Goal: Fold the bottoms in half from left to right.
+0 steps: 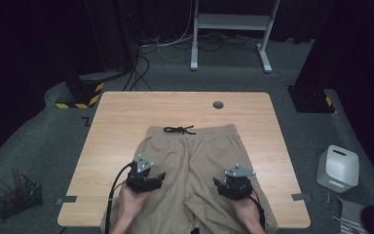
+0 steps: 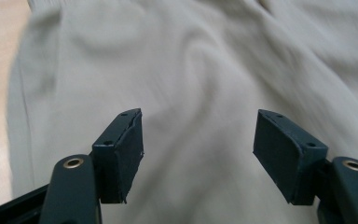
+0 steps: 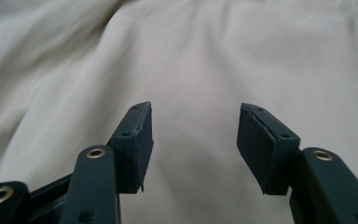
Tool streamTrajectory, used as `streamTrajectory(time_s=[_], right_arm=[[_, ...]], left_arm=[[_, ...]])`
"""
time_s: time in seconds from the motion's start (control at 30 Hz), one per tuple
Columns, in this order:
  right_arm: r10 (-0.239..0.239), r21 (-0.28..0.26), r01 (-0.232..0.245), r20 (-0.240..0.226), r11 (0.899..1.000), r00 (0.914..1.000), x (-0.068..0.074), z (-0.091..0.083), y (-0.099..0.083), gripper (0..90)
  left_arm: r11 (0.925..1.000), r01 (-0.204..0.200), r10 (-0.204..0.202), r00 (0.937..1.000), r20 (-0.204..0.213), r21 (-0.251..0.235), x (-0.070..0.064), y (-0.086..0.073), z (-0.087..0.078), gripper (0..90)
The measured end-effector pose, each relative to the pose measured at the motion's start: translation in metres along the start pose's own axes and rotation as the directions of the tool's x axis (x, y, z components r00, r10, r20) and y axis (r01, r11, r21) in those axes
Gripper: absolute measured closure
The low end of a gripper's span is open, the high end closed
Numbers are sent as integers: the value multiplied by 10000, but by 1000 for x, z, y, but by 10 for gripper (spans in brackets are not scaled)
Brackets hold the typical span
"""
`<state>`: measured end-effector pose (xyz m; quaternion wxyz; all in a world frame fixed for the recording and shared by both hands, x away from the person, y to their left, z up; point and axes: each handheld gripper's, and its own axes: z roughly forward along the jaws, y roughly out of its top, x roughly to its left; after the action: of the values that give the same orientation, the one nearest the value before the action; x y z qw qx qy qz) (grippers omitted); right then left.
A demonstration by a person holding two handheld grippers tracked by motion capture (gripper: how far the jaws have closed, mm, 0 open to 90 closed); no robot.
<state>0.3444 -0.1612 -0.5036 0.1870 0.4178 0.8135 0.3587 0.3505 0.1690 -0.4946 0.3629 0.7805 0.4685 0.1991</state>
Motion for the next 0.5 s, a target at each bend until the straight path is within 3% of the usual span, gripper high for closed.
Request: streamTrajectory(time_s=[0.1,0.2,0.27,0.4,0.5], right_arm=[[91,-25,-90,430,10000,9990,-13,11,17,460],[160,39,-163,680,9999,9976,-24,25,30,462],[184,82,-191,817,9998,9965,-28,31,34,465],[343,513,-387,843,9979,9958,-35,50,33,464],[374,617,-425,808,9972,9960,-36,54,30,453]], left_arm=[[9997,-118,122,9997,-222,195,10,20,16,339],[9985,-340,358,9985,-419,437,15,29,31,344],[9961,-588,618,9971,-452,656,18,31,43,347],[9943,-320,362,9986,-397,1013,25,24,60,349],[9962,-212,241,9992,-332,840,26,22,60,349]])
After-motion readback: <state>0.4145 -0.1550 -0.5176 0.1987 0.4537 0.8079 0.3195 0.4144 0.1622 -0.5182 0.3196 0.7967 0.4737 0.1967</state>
